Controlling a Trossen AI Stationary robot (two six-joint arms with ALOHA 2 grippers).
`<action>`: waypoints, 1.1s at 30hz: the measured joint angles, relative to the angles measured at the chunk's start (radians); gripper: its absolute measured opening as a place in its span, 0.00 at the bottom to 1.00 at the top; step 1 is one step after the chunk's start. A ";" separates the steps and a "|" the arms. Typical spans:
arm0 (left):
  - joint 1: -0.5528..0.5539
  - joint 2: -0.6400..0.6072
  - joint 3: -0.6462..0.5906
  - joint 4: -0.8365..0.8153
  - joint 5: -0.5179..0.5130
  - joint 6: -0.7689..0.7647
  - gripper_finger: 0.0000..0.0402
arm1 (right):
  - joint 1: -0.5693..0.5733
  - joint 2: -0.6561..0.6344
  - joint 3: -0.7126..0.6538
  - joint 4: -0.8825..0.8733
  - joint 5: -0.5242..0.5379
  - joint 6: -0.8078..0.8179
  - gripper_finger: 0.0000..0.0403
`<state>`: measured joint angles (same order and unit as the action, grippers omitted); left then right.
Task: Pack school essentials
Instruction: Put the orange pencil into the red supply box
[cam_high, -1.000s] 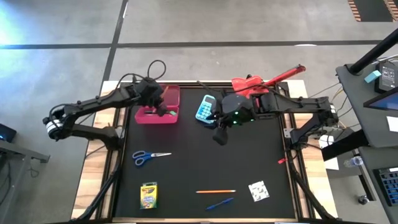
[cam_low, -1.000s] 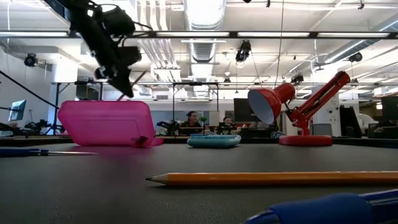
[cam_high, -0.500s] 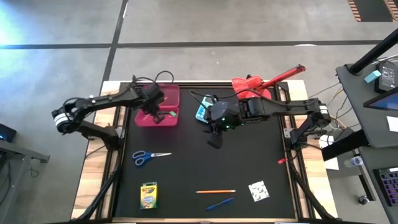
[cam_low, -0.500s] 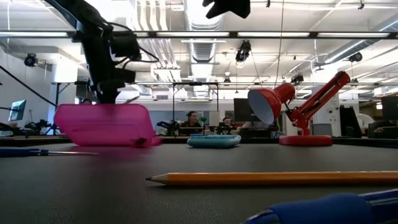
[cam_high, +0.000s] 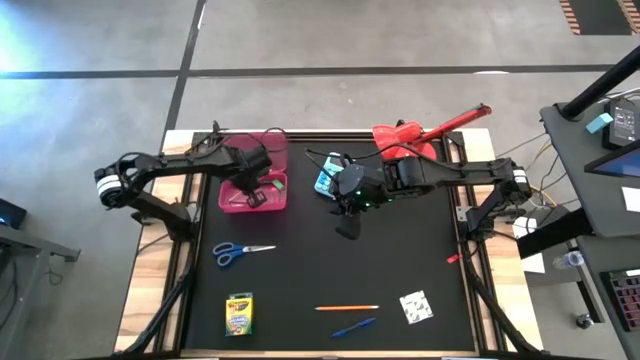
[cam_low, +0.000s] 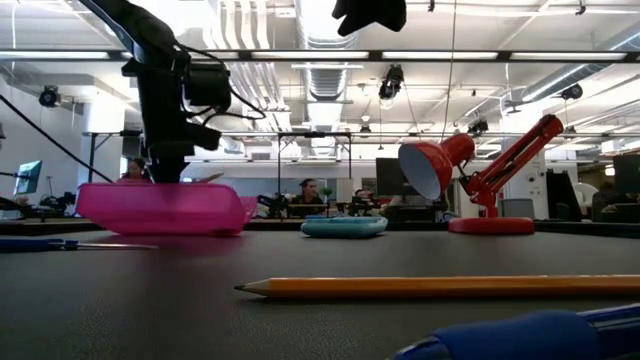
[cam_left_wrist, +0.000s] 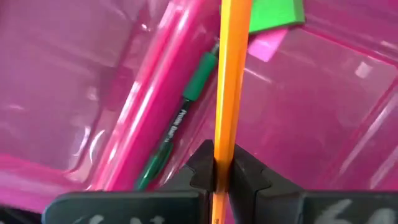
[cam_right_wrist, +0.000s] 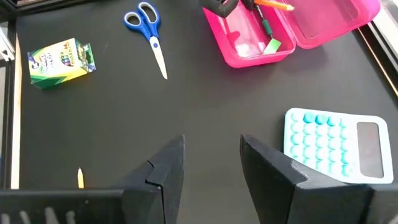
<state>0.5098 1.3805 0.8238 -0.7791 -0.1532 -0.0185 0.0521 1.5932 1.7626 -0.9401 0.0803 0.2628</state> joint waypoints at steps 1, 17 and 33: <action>-0.007 0.009 0.000 0.001 0.000 0.000 0.02 | 0.000 0.000 0.000 0.000 0.000 -0.005 0.36; -0.050 0.154 -0.016 0.005 0.001 0.000 0.02 | 0.000 0.000 0.000 0.000 0.000 -0.038 0.36; -0.051 0.157 -0.010 0.010 0.000 -0.070 0.20 | 0.000 0.000 0.000 -0.001 0.000 -0.037 0.36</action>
<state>0.4591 1.5379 0.8133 -0.7692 -0.1535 -0.0887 0.0521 1.5932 1.7626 -0.9408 0.0806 0.2260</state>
